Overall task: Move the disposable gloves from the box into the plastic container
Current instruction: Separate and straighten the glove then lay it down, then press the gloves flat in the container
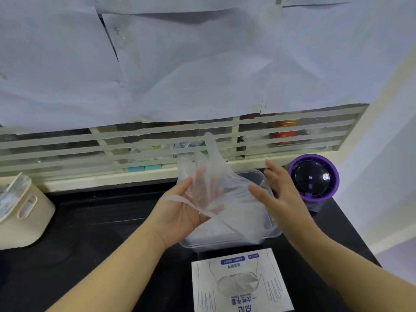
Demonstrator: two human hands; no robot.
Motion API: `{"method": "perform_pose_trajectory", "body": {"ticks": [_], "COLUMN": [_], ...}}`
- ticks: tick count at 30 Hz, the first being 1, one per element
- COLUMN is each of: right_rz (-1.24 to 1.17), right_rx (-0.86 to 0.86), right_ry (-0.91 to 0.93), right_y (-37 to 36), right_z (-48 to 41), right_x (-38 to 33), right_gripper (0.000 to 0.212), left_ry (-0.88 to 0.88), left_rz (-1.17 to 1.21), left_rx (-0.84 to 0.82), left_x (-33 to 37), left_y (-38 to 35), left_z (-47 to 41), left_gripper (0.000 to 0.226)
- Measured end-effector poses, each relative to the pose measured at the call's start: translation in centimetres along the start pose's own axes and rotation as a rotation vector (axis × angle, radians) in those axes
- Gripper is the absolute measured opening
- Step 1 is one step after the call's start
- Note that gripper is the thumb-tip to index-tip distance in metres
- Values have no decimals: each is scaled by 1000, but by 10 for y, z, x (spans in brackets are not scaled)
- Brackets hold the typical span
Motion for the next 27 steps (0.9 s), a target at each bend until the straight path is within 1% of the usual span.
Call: {"method": "perform_pose_trajectory", "body": {"ticks": [1, 2, 3, 4, 5, 6, 7, 9, 10, 12, 14, 15, 17, 18, 19, 20, 21, 22, 23, 24, 25, 26, 27], "right_rz": [-179, -401, -611, -775, -851, -849, -807, -624, -491, -179, 47, 154, 351, 421, 469, 501, 526, 555, 599, 655, 713, 769, 831], "right_rx": [-91, -208, -306, -333, -311, -240, -131, 76, 122, 120, 65, 44, -1, -21, -32, -39, -42, -47, -53, -63, -73, -80, -86], "right_ry": [-213, -389, -515, -573, -561, -516, -454, -325, -246, -95, -16, 9, 47, 59, 72, 81, 95, 115, 136, 158, 183, 206, 219], "right_y": [-6, -15, -24, -29, -31, -29, -25, -10, -4, 3, 5, 6, 4, 3, 3, 2, 0, -2, -7, -11, -16, -20, -24], "right_z": [-2, 0, 3, 3, 0, -4, -11, -21, -25, -33, -42, -47, -56, -60, -63, -66, -68, -70, -72, -73, -74, -76, -76], "right_x": [17, 30, 34, 33, 31, 30, 30, 28, 23, 19, 22, 25, 33, 36, 40, 44, 46, 47, 47, 47, 49, 52, 55], "right_gripper": [85, 88, 80, 64, 50, 45, 48, 66, 70, 68, 58, 51, 37, 34, 36, 39, 42, 43, 43, 44, 44, 45, 44], "left_ry": [-8, -21, -37, -55, -72, -88, -104, -136, -149, -170, -205, -255, -440, -558, -684, -799, -902, -987, -1031, -999, -864, -649, -421], "left_rz": [23, 32, 35, 40, 47, 51, 49, 21, 1, -50, -85, -105, -167, -250, -380, -548, -743, -957, -1186, -1419, -1637, -1823, -1970], "left_rx": [-5, -4, -3, 3, 15, 28, 39, 50, 57, 119, 222, 292, 487, 602, 693, 740, 735, 679, 566, 397, 200, 3, -154], "left_x": [1, 2, 3, 4, 4, 5, 5, 6, 6, 6, 10, 15, 34, 45, 56, 66, 73, 76, 74, 67, 53, 33, 13], "left_y": [-1, 0, 0, 0, 1, 3, 4, 7, 10, 19, 33, 41, 60, 68, 70, 65, 54, 38, 22, 6, -5, -9, -6], "left_z": [-3, -6, -10, -14, -18, -21, -23, -25, -25, -23, -19, -17, -10, -3, 5, 12, 17, 17, 12, 2, -13, -28, -41], "left_gripper": [37, 36, 35, 34, 34, 35, 35, 36, 36, 34, 31, 32, 39, 40, 41, 41, 40, 38, 34, 31, 29, 28, 30]}}
Point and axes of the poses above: each hand's wrist, its own z-axis away from the middle knuckle, its own y-axis out of the back of the hand, x = y × z, the point moved 6 cm from there along -z, towards the middle knuckle, and after that the axes turned 4 degrees about -y, right-handed, at the moved point
